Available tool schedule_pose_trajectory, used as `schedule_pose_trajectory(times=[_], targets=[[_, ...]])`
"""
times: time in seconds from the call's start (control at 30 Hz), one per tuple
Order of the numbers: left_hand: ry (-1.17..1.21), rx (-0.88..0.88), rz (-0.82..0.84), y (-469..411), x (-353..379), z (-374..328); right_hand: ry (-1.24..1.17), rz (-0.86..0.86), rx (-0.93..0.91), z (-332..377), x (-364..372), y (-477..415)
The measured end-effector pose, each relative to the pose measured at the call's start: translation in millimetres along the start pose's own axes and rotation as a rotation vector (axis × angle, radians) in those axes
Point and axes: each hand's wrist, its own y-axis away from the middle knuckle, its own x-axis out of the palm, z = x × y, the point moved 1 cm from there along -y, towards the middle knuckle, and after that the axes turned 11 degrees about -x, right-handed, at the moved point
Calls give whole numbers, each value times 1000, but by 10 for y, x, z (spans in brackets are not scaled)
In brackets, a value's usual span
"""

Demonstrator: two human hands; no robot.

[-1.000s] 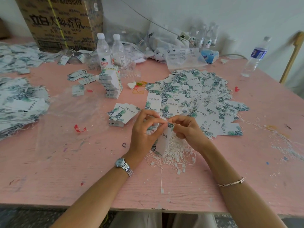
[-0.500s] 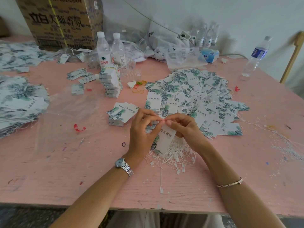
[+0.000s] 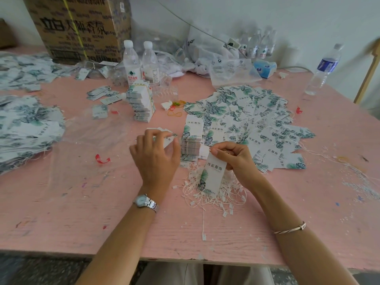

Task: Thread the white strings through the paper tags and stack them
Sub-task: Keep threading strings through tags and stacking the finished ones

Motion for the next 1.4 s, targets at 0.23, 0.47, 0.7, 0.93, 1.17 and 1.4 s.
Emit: schedule_pose_trajectory(times=[0.23,0.47,0.7,0.93,1.17,1.4], targets=[[-289,-133,276,-29,45,194,-9,-38,19,0,-15,-6],[-257,-168,239,-59,-7,197,-38,-65,26,50,-10,-9],[-152,-125,34,-86,-35,187,-34,-28,31,54,-16,5],[48,102,-203,-62,-71,98,-48,-40,21,70,13,12],[256,426,-223,125,-72,-149,-69,-43,42,94,21,15],[297,519,-158,184,-50,-221,-170,-65,49,61,1,-1]])
